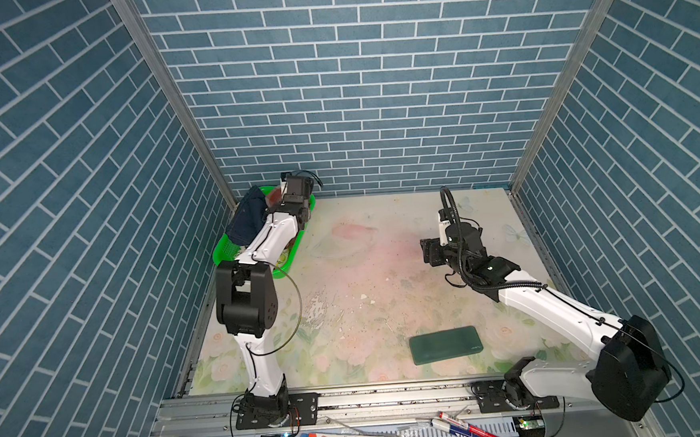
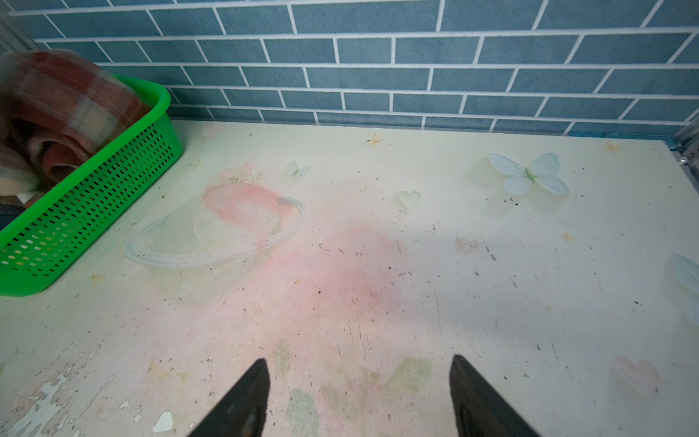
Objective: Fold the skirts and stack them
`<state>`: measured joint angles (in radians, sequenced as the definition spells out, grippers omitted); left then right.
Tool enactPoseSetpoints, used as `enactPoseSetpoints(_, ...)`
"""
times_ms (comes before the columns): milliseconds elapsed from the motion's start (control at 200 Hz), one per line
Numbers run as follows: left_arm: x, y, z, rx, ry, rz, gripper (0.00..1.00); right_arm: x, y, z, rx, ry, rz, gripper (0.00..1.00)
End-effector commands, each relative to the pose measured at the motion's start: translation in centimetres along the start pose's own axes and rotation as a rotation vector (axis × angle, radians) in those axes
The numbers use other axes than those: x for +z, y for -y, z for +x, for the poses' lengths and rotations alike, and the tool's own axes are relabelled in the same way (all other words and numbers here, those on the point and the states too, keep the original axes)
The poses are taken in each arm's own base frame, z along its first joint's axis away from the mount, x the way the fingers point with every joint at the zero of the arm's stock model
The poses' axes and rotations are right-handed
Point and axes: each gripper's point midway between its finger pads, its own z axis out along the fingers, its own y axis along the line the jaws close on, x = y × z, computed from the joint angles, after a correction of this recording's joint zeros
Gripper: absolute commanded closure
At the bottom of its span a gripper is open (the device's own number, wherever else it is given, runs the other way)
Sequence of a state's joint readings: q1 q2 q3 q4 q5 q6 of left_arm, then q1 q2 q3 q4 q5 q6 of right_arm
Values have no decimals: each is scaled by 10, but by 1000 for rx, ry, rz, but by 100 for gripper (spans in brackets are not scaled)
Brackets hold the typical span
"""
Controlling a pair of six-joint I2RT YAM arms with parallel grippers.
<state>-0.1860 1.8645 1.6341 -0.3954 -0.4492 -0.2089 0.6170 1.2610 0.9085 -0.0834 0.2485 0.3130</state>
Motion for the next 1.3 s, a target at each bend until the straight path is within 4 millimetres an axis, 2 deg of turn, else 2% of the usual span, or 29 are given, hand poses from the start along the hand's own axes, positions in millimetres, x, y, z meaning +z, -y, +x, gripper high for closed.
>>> enactPoseSetpoints(0, -65, -11, -50, -98, 165, 101, 100, -16, 2, -36, 13, 93, 21, 26)
enactPoseSetpoints(65, -90, -11, -60, -128, 212, 175, 100, -18, 5, -45, 22, 111, 34, 27)
enactPoseSetpoints(195, -148, 4, -83, -167, 329, 366, 100, -25, 17, -71, 81, 157, 52, 28)
enactPoseSetpoints(310, -204, 27, -102, -177, 403, 541, 100, -37, 35, -96, 155, 206, 45, 28)
enactPoseSetpoints(405, -249, 55, -111, -150, 444, 671, 100, -47, 53, -112, 202, 233, 58, 29)
enactPoseSetpoints(505, -286, 85, -113, -137, 455, 798, 100, -55, 66, -115, 209, 239, 89, 29)
enactPoseSetpoints(610, -310, 113, -106, -143, 443, 920, 100, -60, 78, -109, 216, 231, 117, 29)
enactPoseSetpoints(665, -309, 128, -100, -141, 421, 951, 100, -61, 83, -103, 221, 222, 131, 29)
enactPoseSetpoints(710, -298, 137, -93, -144, 389, 952, 100, -61, 86, -99, 221, 212, 138, 29)
enactPoseSetpoints(785, -266, 155, -70, -131, 315, 917, 100, -60, 89, -91, 206, 188, 155, 29)
enactPoseSetpoints(865, -218, 176, -34, -95, 199, 860, 100, -58, 93, -79, 187, 159, 173, 28)
enactPoseSetpoints(900, -195, 185, -17, -74, 134, 831, 88, -56, 94, -73, 177, 140, 181, 28)
enactPoseSetpoints(960, -164, 197, 13, -43, 24, 806, 57, -51, 95, -60, 168, 100, 188, 28)
enactPoseSetpoints(1005, -147, 200, 31, -31, -20, 778, 44, -47, 95, -50, 164, 71, 185, 27)
enactPoseSetpoints(1030, -141, 200, 37, -26, -28, 766, 40, -44, 95, -45, 163, 58, 182, 27)
enactPoseSetpoints(1110, -126, 195, 56, -8, -59, 721, 37, -34, 92, -26, 162, 4, 164, 27)
enactPoseSetpoints(1180, -121, 188, 68, 15, -80, 690, 32, -24, 87, -11, 157, -48, 137, 27)
enactPoseSetpoints(1295, -119, 177, 90, 29, -102, 669, 32, -6, 71, 15, 124, -125, 93, 27)
